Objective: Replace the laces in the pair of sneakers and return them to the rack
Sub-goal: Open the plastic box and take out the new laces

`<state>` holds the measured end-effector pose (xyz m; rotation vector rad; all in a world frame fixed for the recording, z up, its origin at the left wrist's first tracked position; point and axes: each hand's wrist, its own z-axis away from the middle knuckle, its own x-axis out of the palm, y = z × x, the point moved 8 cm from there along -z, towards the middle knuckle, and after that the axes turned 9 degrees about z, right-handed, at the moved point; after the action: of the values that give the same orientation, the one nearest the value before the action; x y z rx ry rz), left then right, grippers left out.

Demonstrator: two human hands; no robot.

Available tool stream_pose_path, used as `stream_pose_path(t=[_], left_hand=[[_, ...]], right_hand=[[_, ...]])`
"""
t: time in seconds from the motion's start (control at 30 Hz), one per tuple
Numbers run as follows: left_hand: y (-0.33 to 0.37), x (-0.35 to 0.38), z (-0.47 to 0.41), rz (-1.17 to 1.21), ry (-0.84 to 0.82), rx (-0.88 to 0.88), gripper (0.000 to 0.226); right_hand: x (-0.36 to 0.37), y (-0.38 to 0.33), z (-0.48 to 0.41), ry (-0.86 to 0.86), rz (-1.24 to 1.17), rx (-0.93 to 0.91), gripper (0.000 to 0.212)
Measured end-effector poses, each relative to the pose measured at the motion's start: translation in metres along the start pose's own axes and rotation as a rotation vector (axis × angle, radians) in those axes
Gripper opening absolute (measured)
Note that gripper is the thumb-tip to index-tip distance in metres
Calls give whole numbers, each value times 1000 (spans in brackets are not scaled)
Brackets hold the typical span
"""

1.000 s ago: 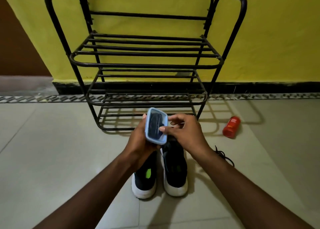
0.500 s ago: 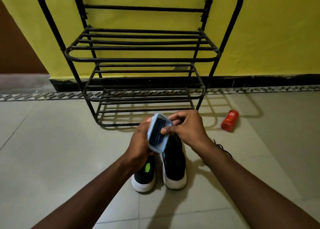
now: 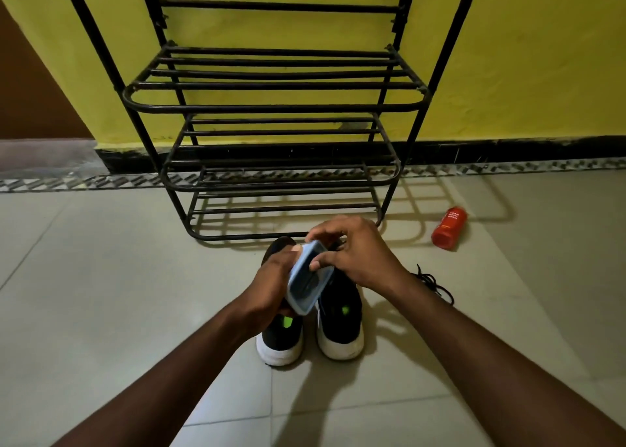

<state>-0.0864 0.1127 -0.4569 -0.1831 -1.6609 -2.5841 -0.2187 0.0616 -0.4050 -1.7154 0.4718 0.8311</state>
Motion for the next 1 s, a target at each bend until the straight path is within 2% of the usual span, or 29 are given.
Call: stream_pose_path(t=[0.13,0.27,0.37,0.47,0.57,0.63,0.7,0.83,1.0], left_hand=[[-9,-1,3,103,48,-55,30],[-20,-6,8,171,103,-78,24],[-32,-14,8,309,140,-129,32],[-36,-25,5,314,183,-109,33],[-37,-55,3,314,282,-94,20],[-40,-81,0,482,333,-102,18],[-42,-109,-4,611,370,-63,20],[-44,-155,-2,652,452,-3,21],[-61,-194,4,633,479,-18,18]], right_hand=[[-1,-1,3,68,19,11,44],[6,-5,6,60,25,19,46],[15,-10,3,36,62,-25,45],[21,-17,2,41,90,-61,43],[22,-23,2,65,48,-112,37],[26,-31,5,78,37,-168,29],[43,-42,11,25,60,-208,22],[111,-48,25,-160,216,-251,7],[196,-52,41,-302,542,-293,12]])
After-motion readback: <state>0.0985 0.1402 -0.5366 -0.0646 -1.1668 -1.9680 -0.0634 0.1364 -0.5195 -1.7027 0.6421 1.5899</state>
